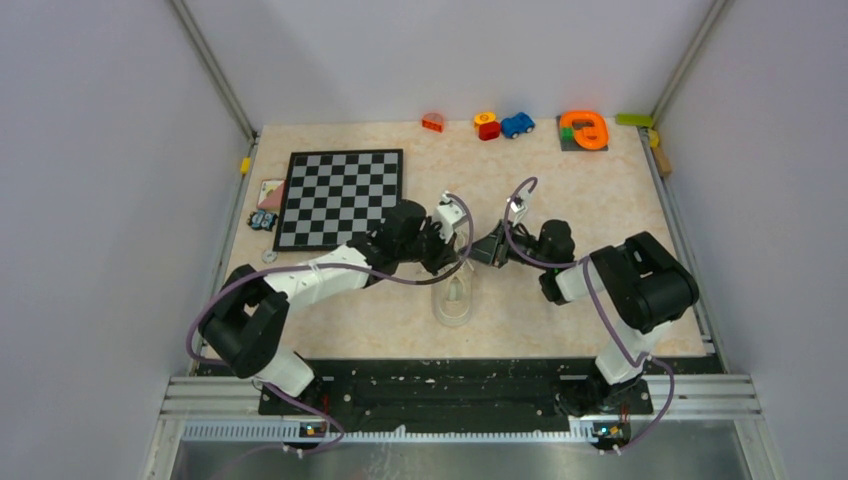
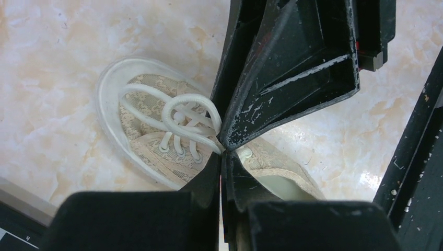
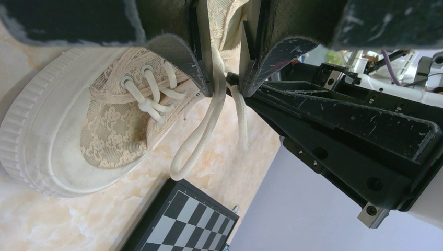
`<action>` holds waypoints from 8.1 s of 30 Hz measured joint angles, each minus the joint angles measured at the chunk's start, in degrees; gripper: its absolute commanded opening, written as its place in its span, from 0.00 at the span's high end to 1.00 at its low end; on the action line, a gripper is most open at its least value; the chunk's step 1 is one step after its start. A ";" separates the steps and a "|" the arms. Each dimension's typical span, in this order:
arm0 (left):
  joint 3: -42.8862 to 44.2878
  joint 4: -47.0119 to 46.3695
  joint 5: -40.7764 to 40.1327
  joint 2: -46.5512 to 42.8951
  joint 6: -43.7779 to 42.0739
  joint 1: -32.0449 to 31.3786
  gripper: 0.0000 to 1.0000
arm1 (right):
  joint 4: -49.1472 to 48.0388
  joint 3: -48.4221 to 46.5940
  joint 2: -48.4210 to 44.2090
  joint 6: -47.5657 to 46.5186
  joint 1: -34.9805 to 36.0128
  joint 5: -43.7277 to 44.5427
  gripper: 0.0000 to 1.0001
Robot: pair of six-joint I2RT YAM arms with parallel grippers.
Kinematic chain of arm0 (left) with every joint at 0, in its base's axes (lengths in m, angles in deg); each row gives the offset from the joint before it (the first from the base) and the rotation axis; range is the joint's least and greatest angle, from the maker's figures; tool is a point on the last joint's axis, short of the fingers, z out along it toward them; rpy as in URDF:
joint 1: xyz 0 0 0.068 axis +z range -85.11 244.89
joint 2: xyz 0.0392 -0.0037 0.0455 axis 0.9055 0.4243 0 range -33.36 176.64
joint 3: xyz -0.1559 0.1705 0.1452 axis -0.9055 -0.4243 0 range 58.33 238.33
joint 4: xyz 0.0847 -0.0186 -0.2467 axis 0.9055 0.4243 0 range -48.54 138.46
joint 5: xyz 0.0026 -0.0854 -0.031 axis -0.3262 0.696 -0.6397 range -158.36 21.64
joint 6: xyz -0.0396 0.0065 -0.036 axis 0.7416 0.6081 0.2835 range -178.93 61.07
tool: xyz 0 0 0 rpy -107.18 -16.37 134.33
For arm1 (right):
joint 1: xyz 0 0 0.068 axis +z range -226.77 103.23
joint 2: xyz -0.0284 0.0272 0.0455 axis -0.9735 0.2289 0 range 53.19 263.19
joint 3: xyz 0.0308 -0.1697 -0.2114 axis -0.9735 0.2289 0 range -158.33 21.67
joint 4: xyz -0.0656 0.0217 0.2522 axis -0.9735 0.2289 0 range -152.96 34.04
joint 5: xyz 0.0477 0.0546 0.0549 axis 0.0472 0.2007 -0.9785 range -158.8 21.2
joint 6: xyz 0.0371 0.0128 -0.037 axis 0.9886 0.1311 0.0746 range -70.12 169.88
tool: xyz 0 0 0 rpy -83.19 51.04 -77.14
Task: Tie the shoes
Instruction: Cross the shoelace with the shoelace.
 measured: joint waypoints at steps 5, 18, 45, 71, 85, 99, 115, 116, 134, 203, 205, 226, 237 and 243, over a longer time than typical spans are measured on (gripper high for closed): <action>-1.62 -1.14 0.72 -0.63 -2.62 0.00 0.99 | 0.02 0.00 0.63 0.61 0.00 -0.09 0.73; -5.05 -6.67 0.68 -1.90 -7.37 -0.81 0.97 | -1.73 -0.02 1.20 1.68 -0.02 -0.28 0.74; -4.90 -8.07 -0.57 -0.76 -8.07 -0.85 0.96 | -3.80 -0.02 1.64 3.19 -0.17 -1.31 0.73; -4.92 -8.46 -0.68 -0.81 -8.96 -0.98 0.64 | -3.26 -0.09 2.10 2.58 -0.26 -1.66 1.00; -12.28 -10.49 -9.40 -16.20 -1.11 -0.68 0.26 | -2.21 -0.09 2.08 0.85 -0.26 -1.53 1.00; -1.62 -14.40 22.01 0.42 10.19 20.44 0.47 | -2.19 -0.07 1.42 0.07 -0.26 -2.16 1.00; 9.73 -12.63 37.16 14.25 10.21 17.68 0.65 | -2.47 -0.07 1.42 0.17 -0.26 -2.62 1.00; 10.19 -12.35 36.94 14.69 9.99 17.44 0.65 | -2.47 -0.07 1.42 0.15 -0.26 -2.62 1.00; 13.31 -6.36 33.55 18.60 5.95 16.65 0.65 | -2.51 -0.07 1.42 0.46 -0.26 -3.06 1.00; -0.55 2.78 8.63 -2.25 27.76 3.28 1.00 | -0.72 -0.04 0.68 -0.48 -0.28 -1.88 1.00; -0.68 1.40 8.63 -1.97 28.50 3.15 1.00 | -0.72 -0.04 0.68 -0.48 -0.28 -1.88 1.00; -2.89 -5.33 1.36 2.84 29.42 1.79 1.00 | 0.63 -0.02 0.07 -0.68 -0.28 -1.07 1.00; -4.33 -7.52 -1.81 1.53 29.79 1.42 1.00 | 0.61 0.00 0.02 -1.01 -0.28 -0.66 1.00; -4.61 -7.58 -3.67 -0.70 29.55 1.46 1.00 | 0.59 0.00 -0.07 -1.01 -0.28 -0.63 1.00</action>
